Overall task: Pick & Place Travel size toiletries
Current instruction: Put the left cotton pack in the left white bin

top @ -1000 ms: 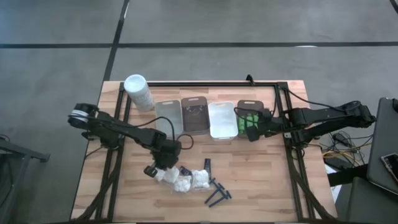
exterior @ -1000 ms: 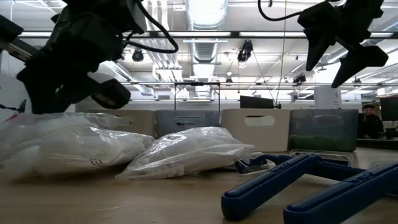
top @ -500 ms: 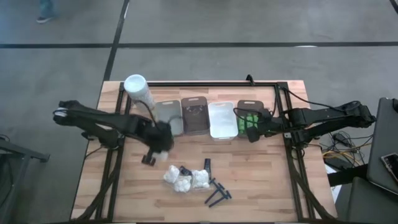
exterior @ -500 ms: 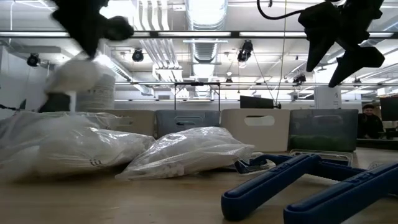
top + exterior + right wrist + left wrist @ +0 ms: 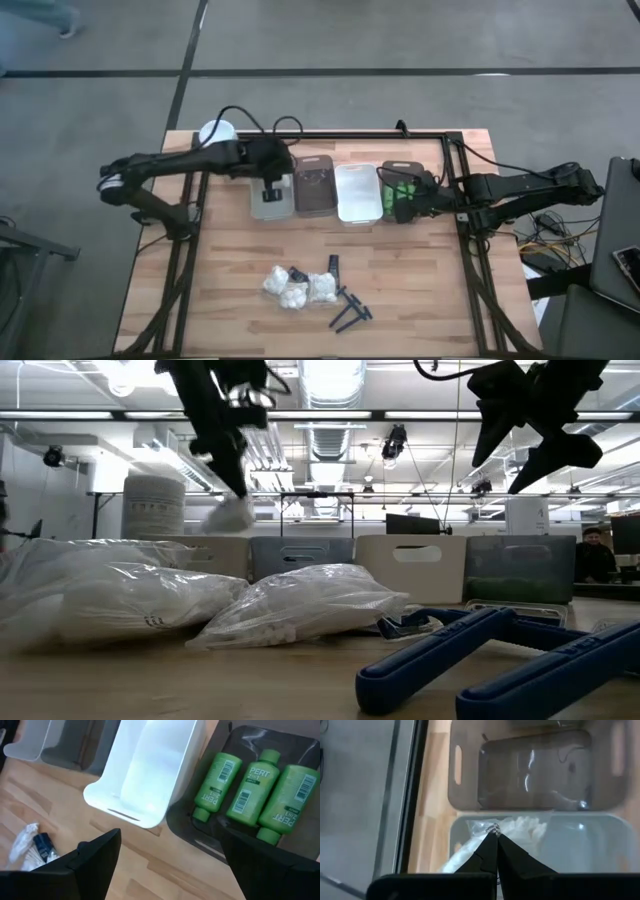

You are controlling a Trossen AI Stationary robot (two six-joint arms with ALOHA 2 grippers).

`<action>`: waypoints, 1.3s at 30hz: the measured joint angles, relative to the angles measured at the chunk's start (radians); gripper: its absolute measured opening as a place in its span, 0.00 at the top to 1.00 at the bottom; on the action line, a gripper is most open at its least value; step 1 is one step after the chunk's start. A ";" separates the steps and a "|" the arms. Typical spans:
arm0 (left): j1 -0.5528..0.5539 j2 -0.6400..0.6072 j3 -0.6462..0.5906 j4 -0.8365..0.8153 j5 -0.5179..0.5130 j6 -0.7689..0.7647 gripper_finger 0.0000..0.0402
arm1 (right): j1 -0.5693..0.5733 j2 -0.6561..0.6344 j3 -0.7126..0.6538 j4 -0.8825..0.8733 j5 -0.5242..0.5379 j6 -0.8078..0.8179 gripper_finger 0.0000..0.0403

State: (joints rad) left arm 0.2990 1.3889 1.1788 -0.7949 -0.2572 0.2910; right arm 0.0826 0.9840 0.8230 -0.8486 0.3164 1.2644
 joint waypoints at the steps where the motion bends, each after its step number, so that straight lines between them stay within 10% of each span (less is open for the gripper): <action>1: 0.018 0.017 -0.013 0.028 0.021 0.023 1.00 | 0.000 0.003 0.000 0.000 0.000 0.000 0.15; 10: 0.080 0.153 -0.082 0.070 -0.016 0.048 0.91 | 0.000 0.022 -0.001 -0.009 -0.006 0.012 0.13; 22: 0.051 0.074 -0.023 -0.126 0.047 -0.045 0.42 | 0.000 0.070 0.001 -0.011 -0.052 0.011 0.11; 31: -0.252 -0.140 -0.010 -0.188 0.544 -0.331 0.34 | 0.039 0.064 0.011 -0.006 -0.055 -0.024 0.12; 39: -0.558 -0.048 -0.127 0.133 0.370 -0.255 0.44 | 0.051 0.065 0.015 0.003 -0.055 -0.084 0.14</action>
State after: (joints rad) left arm -0.2589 1.3405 1.0520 -0.6621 0.1127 0.0360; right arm 0.1333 1.0485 0.8379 -0.8456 0.2615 1.1804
